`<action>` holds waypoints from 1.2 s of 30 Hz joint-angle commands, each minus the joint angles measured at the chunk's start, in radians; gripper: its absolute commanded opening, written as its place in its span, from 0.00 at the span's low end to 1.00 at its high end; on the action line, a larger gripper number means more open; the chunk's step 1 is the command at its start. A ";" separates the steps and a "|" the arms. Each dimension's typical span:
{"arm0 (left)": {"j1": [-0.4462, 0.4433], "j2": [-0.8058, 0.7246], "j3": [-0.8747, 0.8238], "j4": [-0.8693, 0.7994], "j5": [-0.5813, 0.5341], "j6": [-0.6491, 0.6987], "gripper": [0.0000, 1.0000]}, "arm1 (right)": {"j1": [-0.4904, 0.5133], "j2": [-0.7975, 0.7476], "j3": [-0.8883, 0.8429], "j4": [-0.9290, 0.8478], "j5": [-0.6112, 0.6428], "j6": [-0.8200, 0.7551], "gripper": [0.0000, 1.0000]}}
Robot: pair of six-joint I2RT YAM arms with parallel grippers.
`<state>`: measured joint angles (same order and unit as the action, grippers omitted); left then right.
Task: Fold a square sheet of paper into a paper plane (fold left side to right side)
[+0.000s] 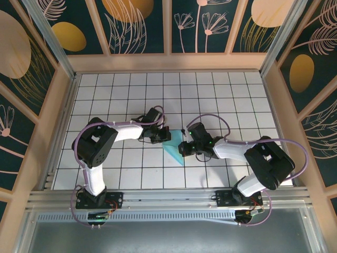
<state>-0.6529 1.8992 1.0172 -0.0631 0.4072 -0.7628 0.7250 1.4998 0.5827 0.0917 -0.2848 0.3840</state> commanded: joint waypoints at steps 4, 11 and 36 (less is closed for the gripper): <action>-0.007 0.011 -0.020 -0.027 -0.018 0.008 0.01 | -0.008 0.014 0.028 -0.015 0.020 0.007 0.00; -0.007 0.012 -0.020 -0.025 -0.018 0.007 0.01 | -0.010 0.022 0.034 -0.016 0.018 0.003 0.00; -0.008 0.000 -0.024 -0.013 -0.022 0.003 0.02 | -0.009 0.078 0.038 -0.022 0.012 0.003 0.00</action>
<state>-0.6529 1.8992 1.0168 -0.0612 0.4072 -0.7628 0.7250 1.5551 0.6014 0.0895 -0.2817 0.3840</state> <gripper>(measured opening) 0.044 0.050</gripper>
